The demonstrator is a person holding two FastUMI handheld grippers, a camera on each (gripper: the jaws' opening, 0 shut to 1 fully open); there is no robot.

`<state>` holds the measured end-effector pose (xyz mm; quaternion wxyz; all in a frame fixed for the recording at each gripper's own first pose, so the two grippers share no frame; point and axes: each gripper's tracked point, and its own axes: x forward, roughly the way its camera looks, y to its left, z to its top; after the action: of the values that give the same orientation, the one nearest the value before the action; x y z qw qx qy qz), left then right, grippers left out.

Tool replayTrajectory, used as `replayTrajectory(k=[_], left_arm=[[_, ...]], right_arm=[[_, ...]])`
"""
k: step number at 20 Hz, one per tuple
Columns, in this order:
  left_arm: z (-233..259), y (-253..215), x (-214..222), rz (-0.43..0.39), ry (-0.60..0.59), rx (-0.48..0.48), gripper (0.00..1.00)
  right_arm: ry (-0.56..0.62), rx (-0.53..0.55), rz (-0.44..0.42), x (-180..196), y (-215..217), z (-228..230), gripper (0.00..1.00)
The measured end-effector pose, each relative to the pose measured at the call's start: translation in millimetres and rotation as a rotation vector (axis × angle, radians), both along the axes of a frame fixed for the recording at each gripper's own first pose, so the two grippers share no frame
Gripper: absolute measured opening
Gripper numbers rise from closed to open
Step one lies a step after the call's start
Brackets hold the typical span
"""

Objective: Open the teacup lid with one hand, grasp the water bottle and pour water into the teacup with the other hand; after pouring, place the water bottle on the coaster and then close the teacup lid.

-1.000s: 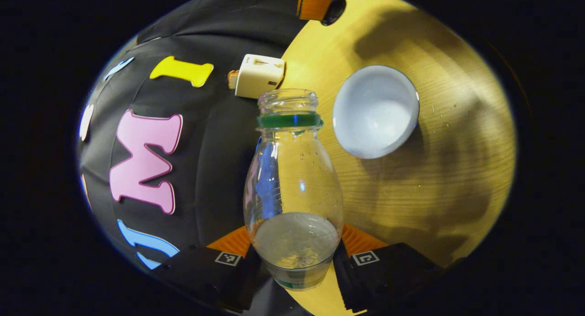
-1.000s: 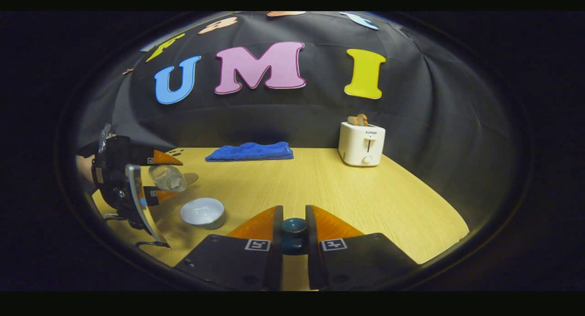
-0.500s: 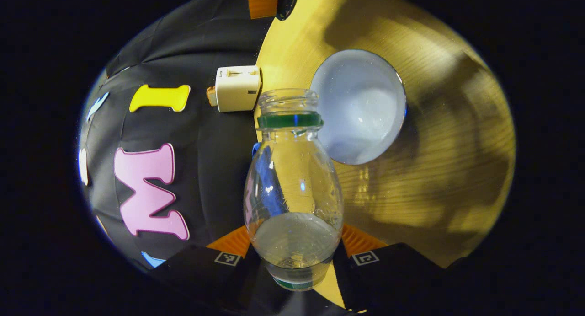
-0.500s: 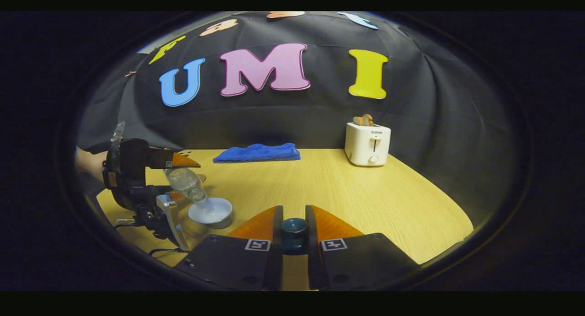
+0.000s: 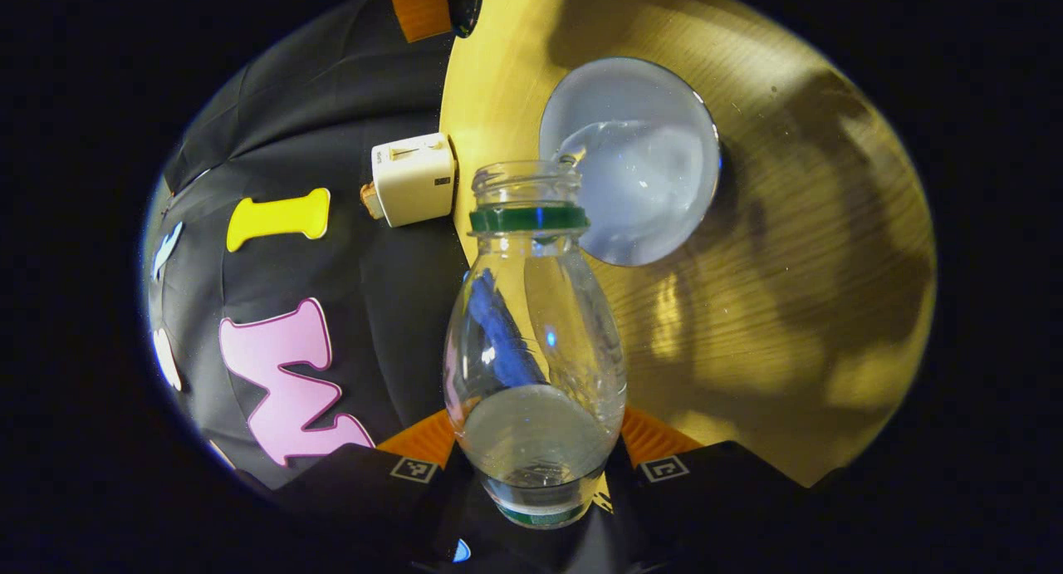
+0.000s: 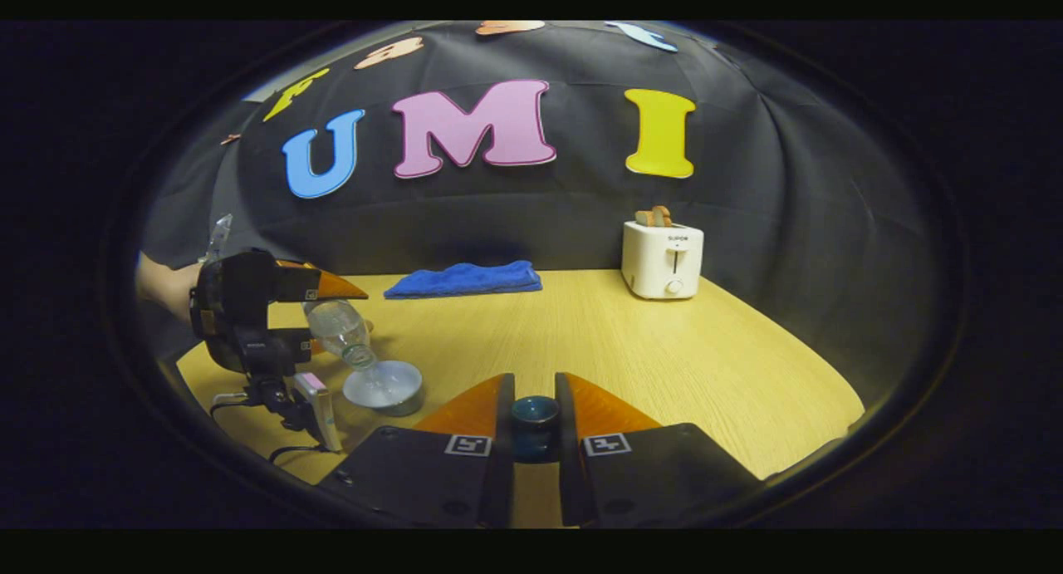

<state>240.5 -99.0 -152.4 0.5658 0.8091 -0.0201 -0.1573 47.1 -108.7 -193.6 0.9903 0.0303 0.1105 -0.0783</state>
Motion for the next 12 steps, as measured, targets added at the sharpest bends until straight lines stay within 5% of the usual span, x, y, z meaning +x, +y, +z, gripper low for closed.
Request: replayTrajectory(k=[4, 5, 7, 12], left_arm=[[3.6, -0.1, 0.6, -0.006, -0.009, 0.037, 0.73], [3.2, 0.6, 1.8, -0.008, -0.012, 0.044, 0.73], [4.7, 1.8, 3.2, -0.007, -0.016, 0.055, 0.73], [5.7, 4.6, 8.0, 0.006, -0.024, 0.078, 0.73]], right_arm=[[-0.005, 0.011, -0.003, -3.6, 2.1, 0.9, 0.20], [-0.005, 0.014, -0.003, -4.5, 2.9, 0.2, 0.31], [-0.003, 0.020, -0.001, -5.7, 4.6, -0.8, 0.19], [-0.001, 0.023, 0.005, -6.4, 6.3, -0.4, 0.25]])
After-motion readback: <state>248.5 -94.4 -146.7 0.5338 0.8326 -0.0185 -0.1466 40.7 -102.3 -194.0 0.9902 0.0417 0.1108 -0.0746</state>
